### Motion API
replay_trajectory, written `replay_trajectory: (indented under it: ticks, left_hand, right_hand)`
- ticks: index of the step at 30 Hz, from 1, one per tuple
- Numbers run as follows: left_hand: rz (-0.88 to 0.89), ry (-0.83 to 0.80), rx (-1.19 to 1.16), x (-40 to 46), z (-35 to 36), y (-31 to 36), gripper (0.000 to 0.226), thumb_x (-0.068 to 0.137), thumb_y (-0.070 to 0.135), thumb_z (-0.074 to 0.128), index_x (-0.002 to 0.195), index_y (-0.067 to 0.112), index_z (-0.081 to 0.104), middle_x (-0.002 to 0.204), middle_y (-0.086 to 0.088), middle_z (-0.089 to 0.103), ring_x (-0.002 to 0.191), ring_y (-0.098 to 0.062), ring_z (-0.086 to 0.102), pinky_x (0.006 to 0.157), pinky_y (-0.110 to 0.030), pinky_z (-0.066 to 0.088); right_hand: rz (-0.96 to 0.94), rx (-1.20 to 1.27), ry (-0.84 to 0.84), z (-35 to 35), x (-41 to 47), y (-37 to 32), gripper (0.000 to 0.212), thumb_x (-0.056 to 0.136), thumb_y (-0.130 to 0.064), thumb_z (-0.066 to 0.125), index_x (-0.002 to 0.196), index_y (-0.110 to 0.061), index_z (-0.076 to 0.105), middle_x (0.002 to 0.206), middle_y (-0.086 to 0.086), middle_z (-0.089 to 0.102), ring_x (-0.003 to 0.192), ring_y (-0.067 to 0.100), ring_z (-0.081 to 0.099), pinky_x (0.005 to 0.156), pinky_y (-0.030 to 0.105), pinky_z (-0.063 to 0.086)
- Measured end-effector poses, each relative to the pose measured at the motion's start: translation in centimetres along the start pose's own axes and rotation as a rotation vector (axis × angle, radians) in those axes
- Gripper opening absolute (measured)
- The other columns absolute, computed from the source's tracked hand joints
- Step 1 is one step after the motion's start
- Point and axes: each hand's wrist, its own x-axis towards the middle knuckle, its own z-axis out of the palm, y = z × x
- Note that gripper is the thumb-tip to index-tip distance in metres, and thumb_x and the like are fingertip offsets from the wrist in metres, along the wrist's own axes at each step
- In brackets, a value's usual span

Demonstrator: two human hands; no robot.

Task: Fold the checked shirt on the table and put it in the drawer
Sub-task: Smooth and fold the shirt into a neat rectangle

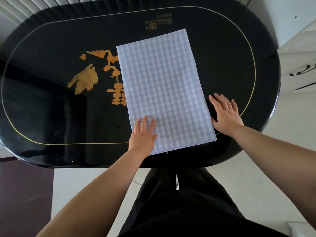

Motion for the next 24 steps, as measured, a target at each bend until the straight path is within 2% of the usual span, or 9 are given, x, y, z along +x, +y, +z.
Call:
replay_trajectory:
  ticks: [3, 7, 9, 11, 12, 14, 17, 20, 24]
  left_hand:
    - [-0.002, -0.003, 0.028, 0.5, 0.2, -0.3, 0.054, 0.100, 0.041, 0.031, 0.149, 0.028, 0.009, 0.158, -0.007, 0.004, 0.145, -0.033, 0.008, 0.114, -0.045, 0.025]
    - [0.039, -0.028, 0.103, 1.0, 0.4, -0.3, 0.047, 0.098, 0.035, 0.036, 0.143, 0.024, 0.032, 0.156, -0.007, 0.013, 0.143, -0.034, 0.010, 0.112, -0.047, 0.029]
    - [-0.014, -0.018, 0.062, 1.1, 0.1, -0.3, 0.048, 0.099, 0.039, 0.025, 0.145, 0.025, 0.025, 0.156, -0.007, 0.015, 0.142, -0.033, 0.014, 0.110, -0.045, 0.031]
    - [0.016, -0.011, 0.098, 1.1, 0.0, -0.3, 0.052, 0.096, 0.043, 0.010, 0.143, 0.026, 0.026, 0.155, -0.005, 0.016, 0.142, -0.033, 0.016, 0.109, -0.043, 0.033]
    - [0.028, -0.025, 0.096, 1.0, -0.1, -0.3, 0.052, 0.096, 0.043, 0.010, 0.142, 0.027, 0.027, 0.155, -0.003, 0.016, 0.141, -0.032, 0.016, 0.108, -0.042, 0.034]
    - [-0.015, -0.018, 0.043, 0.9, -0.5, -0.2, 0.045, 0.099, 0.042, 0.020, 0.143, 0.030, 0.023, 0.155, -0.002, 0.015, 0.140, -0.031, 0.017, 0.107, -0.039, 0.037]
    - [-0.031, 0.000, 0.004, 0.7, -1.2, 0.3, 0.045, 0.101, 0.039, 0.028, 0.144, 0.033, 0.019, 0.155, 0.000, 0.013, 0.141, -0.030, 0.017, 0.107, -0.037, 0.037]
    - [-0.052, 0.002, -0.024, 0.6, -1.8, 0.6, 0.045, 0.100, 0.039, 0.031, 0.143, 0.033, 0.021, 0.154, 0.000, 0.015, 0.140, -0.029, 0.018, 0.100, -0.036, 0.044]
    - [-0.061, 0.019, 0.015, 0.6, -2.1, 1.0, 0.044, 0.100, 0.040, 0.033, 0.142, 0.032, 0.022, 0.152, 0.001, 0.015, 0.136, -0.028, 0.024, 0.084, -0.030, 0.053]
  right_hand:
    - [-0.069, -0.079, -0.061, -0.6, 0.6, 0.3, 0.085, 0.089, -0.051, 0.052, 0.153, -0.023, 0.002, 0.162, 0.003, 0.006, 0.149, 0.021, -0.001, 0.120, 0.050, 0.000]
    - [-0.056, -0.076, -0.077, -0.3, -0.2, 0.7, 0.089, 0.088, -0.058, 0.047, 0.153, -0.022, -0.002, 0.162, 0.002, 0.000, 0.149, 0.021, -0.009, 0.119, 0.053, -0.005]
    - [-0.051, -0.086, -0.097, 0.1, -0.4, 0.7, 0.092, 0.087, -0.063, 0.045, 0.153, -0.023, -0.006, 0.162, 0.002, -0.004, 0.148, 0.021, -0.013, 0.117, 0.054, -0.009]
    - [-0.060, -0.082, -0.090, 0.5, 0.0, 0.6, 0.094, 0.085, -0.066, 0.042, 0.152, -0.024, -0.009, 0.162, 0.003, -0.006, 0.148, 0.022, -0.015, 0.117, 0.054, -0.011]
    - [-0.089, -0.081, -0.054, 0.4, 0.3, 0.5, 0.094, 0.085, -0.067, 0.041, 0.152, -0.024, -0.008, 0.162, 0.004, -0.005, 0.148, 0.022, -0.012, 0.117, 0.054, -0.010]
    - [-0.216, -0.098, 0.064, 0.2, 1.5, 0.2, 0.091, 0.086, -0.060, 0.047, 0.152, -0.020, -0.001, 0.161, 0.010, 0.006, 0.149, 0.027, 0.001, 0.118, 0.055, -0.002]
    - [-0.410, -0.154, 0.217, -0.2, 3.8, 0.0, 0.089, 0.084, -0.031, 0.066, 0.150, -0.015, 0.008, 0.156, 0.017, 0.018, 0.145, 0.036, 0.019, 0.116, 0.058, 0.011]
    - [-0.605, -0.242, 0.297, -0.6, 5.5, 0.6, 0.087, 0.084, -0.008, 0.053, 0.153, -0.018, 0.001, 0.154, 0.014, 0.017, 0.144, 0.035, 0.019, 0.118, 0.056, 0.009]
    - [-0.808, -0.368, 0.240, 0.3, 5.4, 2.2, 0.075, 0.090, -0.022, 0.034, 0.152, -0.013, -0.008, 0.154, 0.016, 0.018, 0.145, 0.032, 0.014, 0.119, 0.049, 0.004]
